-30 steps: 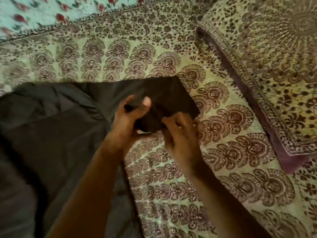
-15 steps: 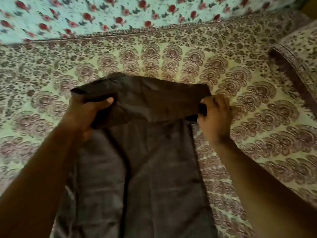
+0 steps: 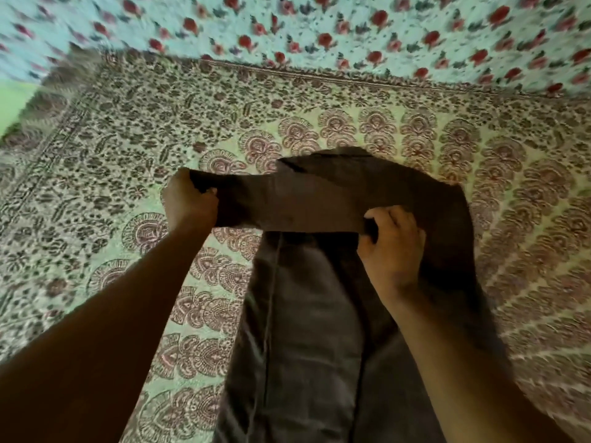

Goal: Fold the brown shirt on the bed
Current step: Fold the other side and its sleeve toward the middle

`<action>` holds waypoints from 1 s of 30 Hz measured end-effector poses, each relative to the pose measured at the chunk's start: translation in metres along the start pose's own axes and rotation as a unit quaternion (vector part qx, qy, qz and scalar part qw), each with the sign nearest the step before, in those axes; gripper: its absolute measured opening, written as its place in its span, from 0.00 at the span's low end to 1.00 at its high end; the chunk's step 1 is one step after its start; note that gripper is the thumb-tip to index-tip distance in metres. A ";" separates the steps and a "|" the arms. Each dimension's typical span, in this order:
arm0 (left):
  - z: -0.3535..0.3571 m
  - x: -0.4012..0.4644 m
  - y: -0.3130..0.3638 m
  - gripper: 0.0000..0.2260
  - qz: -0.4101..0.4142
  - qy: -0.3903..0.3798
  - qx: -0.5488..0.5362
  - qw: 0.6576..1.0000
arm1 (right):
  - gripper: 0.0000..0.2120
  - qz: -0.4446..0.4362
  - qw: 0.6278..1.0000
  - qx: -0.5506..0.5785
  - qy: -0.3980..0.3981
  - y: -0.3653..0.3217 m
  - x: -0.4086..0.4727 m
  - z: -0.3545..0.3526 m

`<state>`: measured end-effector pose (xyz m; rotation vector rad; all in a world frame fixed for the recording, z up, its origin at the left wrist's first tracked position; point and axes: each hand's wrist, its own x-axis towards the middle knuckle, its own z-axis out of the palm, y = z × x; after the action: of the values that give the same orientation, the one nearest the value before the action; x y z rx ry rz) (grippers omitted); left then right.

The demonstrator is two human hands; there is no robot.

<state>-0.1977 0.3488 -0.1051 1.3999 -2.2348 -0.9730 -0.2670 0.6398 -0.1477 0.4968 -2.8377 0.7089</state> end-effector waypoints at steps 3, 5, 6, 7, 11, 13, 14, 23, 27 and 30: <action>0.004 0.014 -0.029 0.23 -0.012 -0.014 0.061 0.998 | 0.16 -0.022 0.999 0.016 -0.047 -0.015 0.000 0.021; 0.010 0.009 -0.040 0.33 0.018 -0.036 0.163 0.986 | 0.18 -0.028 0.996 0.023 -0.078 -0.020 -0.001 0.029; 0.013 0.002 -0.041 0.37 0.044 -0.048 0.199 0.978 | 0.20 -0.026 0.996 0.020 -0.081 -0.022 0.000 0.032; 0.018 -0.007 -0.041 0.38 0.073 -0.063 0.212 0.972 | 0.21 -0.022 0.996 0.010 -0.083 -0.021 0.000 0.032; 0.047 -0.053 -0.040 0.26 0.304 -0.170 0.175 0.921 | 0.28 -0.003 0.995 -0.071 -0.070 0.000 -0.010 0.026; 0.062 -0.071 -0.042 0.28 0.424 -0.215 0.204 0.856 | 0.27 0.026 0.991 -0.113 -0.062 0.018 -0.017 0.017; 0.069 -0.076 -0.043 0.29 0.443 -0.227 0.225 0.838 | 0.26 0.042 0.988 -0.133 -0.063 0.028 -0.020 0.013; 0.102 -0.099 -0.007 0.21 0.417 -0.162 0.254 0.857 | 0.22 0.185 0.973 -0.079 -0.112 0.088 -0.001 -0.027; 0.127 -0.143 0.041 0.21 0.487 -0.225 0.153 0.830 | 0.29 0.180 0.974 -0.114 -0.077 0.103 -0.022 -0.034; 0.158 -0.181 0.064 0.24 0.528 -0.342 0.129 0.767 | 0.28 0.224 0.970 -0.094 -0.019 0.119 -0.051 -0.039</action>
<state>-0.2495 0.5859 -0.1596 -0.4243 -3.0678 -0.7738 -0.2594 0.7717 -0.1769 -0.1705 -3.0395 0.4869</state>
